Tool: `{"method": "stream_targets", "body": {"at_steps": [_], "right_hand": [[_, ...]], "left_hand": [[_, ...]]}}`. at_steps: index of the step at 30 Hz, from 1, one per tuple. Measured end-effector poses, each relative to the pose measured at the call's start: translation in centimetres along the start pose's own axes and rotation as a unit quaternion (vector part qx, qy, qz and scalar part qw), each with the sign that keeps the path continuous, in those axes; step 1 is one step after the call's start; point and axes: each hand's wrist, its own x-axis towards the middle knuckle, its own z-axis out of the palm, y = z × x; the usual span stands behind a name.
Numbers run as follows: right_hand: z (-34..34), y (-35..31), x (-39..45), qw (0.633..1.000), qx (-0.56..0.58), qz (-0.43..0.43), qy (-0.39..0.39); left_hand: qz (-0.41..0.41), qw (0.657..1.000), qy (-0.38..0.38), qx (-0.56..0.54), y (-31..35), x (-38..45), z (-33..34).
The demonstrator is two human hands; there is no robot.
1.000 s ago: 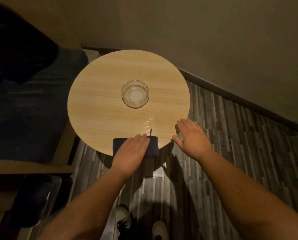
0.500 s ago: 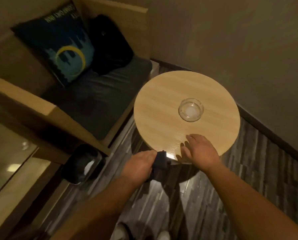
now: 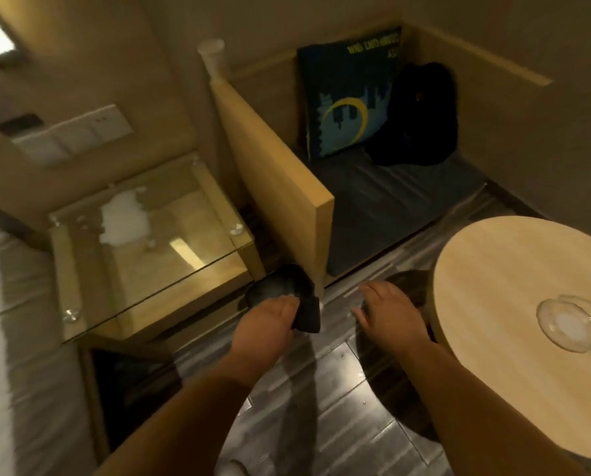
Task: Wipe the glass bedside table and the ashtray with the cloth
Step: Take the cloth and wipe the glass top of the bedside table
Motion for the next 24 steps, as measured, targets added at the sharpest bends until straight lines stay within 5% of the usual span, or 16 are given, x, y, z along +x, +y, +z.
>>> {"method": "stream_targets", "body": {"at_steps": [12, 24], "right_hand": [[0.7, -20.1, 11.5, 0.99, -0.017, -0.137, -0.036], [3.3, -34.2, 24.7, 0.972, -0.044, -0.228, -0.032]], "left_hand": [[-0.125, 0.991, 0.023, -0.033, -20.6, -6.2, -3.3], [-0.183, 0.979, 0.076, -0.056, -34.8, -3.8, -6.9]]}}
